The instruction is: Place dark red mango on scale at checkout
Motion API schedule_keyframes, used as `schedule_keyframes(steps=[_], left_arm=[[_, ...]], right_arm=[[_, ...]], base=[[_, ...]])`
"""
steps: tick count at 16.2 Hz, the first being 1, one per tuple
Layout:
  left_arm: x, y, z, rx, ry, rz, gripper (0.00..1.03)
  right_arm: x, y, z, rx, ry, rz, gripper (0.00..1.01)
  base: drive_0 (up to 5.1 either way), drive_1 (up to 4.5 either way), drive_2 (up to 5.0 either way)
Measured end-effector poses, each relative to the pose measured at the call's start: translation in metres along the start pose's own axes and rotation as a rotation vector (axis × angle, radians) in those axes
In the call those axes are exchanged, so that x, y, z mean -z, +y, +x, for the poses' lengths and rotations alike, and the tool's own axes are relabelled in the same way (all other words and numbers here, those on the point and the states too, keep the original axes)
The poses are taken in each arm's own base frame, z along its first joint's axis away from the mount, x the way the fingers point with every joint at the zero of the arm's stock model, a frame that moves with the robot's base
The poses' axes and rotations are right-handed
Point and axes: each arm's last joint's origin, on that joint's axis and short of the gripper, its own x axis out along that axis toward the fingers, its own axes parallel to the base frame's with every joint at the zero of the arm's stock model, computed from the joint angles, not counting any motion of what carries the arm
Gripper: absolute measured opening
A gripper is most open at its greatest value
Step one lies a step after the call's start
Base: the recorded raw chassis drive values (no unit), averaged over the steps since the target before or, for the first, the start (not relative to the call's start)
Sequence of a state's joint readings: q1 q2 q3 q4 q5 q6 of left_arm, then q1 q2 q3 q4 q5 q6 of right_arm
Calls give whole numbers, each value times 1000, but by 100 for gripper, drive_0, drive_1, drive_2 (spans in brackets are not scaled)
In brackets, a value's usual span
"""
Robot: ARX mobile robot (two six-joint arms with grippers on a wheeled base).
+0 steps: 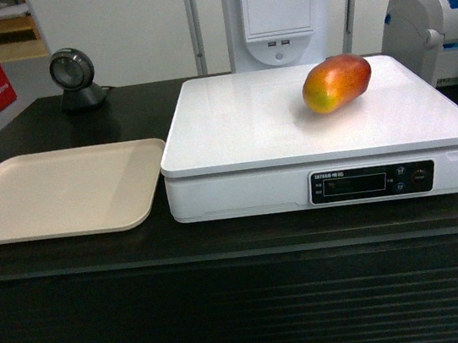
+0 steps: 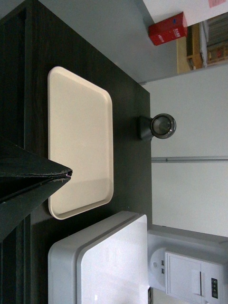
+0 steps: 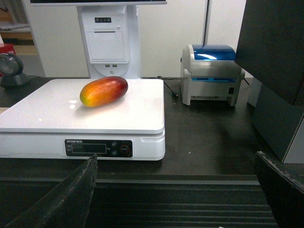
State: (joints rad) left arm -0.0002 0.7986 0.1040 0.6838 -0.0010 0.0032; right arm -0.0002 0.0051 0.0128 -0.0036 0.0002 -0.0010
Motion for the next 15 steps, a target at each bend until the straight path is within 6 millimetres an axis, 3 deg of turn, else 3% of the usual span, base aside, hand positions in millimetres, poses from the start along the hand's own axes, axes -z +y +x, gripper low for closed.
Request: schedule_keyframes(steps=[15], left_arm=[[7, 0, -18, 0, -6, 0, 2]], right_arm=[[0, 0, 0, 0, 0, 0, 98]], base=[[0, 0, 0]])
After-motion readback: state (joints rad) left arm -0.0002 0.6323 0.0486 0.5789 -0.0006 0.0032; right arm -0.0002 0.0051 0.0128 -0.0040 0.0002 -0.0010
